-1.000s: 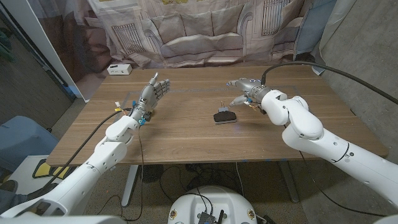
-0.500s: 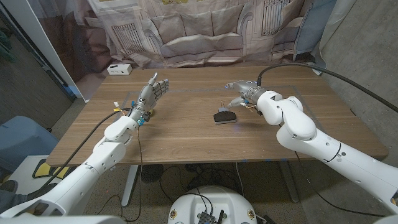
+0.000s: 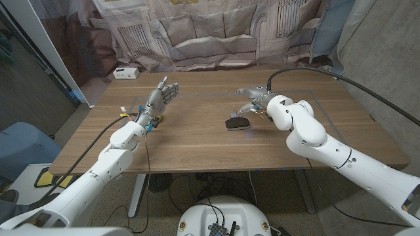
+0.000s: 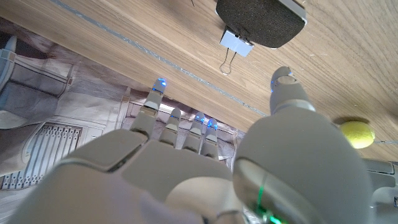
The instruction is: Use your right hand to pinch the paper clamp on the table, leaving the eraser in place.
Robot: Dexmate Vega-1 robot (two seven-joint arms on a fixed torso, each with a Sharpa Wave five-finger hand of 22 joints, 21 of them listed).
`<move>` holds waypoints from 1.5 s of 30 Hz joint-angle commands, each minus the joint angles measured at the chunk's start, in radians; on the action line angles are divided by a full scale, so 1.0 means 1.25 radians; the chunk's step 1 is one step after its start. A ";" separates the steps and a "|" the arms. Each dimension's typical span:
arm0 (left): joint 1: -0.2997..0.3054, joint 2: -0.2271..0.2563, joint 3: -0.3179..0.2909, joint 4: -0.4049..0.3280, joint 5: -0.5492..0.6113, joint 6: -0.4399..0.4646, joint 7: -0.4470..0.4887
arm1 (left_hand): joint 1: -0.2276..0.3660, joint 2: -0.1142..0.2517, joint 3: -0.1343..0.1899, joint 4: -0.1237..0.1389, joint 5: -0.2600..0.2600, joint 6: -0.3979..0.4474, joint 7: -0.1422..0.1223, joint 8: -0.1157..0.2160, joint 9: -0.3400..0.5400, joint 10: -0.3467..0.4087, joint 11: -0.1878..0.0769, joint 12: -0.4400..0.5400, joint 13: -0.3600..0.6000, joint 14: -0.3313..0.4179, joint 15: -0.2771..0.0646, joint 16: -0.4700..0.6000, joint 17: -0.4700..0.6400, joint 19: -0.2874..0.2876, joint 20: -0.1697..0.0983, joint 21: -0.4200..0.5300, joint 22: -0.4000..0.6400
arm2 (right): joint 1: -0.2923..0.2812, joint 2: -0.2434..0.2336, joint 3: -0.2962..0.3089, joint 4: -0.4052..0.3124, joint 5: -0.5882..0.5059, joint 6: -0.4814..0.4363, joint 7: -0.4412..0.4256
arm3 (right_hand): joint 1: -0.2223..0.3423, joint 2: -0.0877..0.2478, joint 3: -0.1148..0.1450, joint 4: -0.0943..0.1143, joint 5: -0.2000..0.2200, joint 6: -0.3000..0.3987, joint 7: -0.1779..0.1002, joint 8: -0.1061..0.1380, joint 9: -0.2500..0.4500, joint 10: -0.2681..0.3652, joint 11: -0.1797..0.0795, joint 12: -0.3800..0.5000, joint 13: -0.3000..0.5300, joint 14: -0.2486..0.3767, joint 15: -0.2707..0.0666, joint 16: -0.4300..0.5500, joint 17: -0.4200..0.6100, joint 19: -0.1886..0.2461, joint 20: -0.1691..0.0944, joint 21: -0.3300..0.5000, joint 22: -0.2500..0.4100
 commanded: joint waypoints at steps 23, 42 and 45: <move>-0.006 0.013 0.014 -0.014 0.013 0.018 -0.008 | 0.018 0.005 0.021 -0.009 -0.005 0.005 0.005 0.001 0.003 0.007 -0.004 -0.001 0.002 0.004 -0.005 0.002 -0.001 -0.011 0.003 0.006 0.000 | 0.060 0.036 -0.030 0.083 -0.008 0.038 0.071 | 0.008 0.003 0.002 -0.006 0.011 -0.013 -0.007 0.003 0.004 -0.011 -0.004 0.001 0.002 0.045 0.085 0.010 0.001 0.037 0.003 0.003 0.002; -0.016 0.006 0.020 0.004 0.009 0.020 -0.020 | 0.024 0.003 0.030 -0.012 -0.006 0.008 0.001 0.001 0.003 0.010 -0.005 0.000 0.002 0.007 -0.009 0.002 -0.001 -0.012 0.001 0.006 0.000 | 0.101 0.050 -0.050 0.133 -0.014 0.065 0.092 | 0.019 0.005 0.003 -0.008 0.011 0.016 -0.017 0.016 0.003 0.003 -0.007 0.009 0.001 0.057 0.057 0.006 0.000 0.068 0.003 0.006 0.002; -0.017 0.007 0.018 0.004 0.010 0.018 -0.018 | 0.024 0.003 0.031 -0.012 -0.006 0.007 0.001 0.001 0.003 0.010 -0.004 0.000 0.002 0.007 -0.009 0.002 -0.001 -0.013 0.001 0.006 0.000 | 0.107 0.054 -0.055 0.140 -0.017 0.066 0.096 | 0.020 0.004 0.003 -0.008 0.011 0.027 -0.017 0.019 0.003 0.015 -0.009 0.013 0.001 0.060 0.051 0.006 0.000 0.073 0.003 0.005 0.001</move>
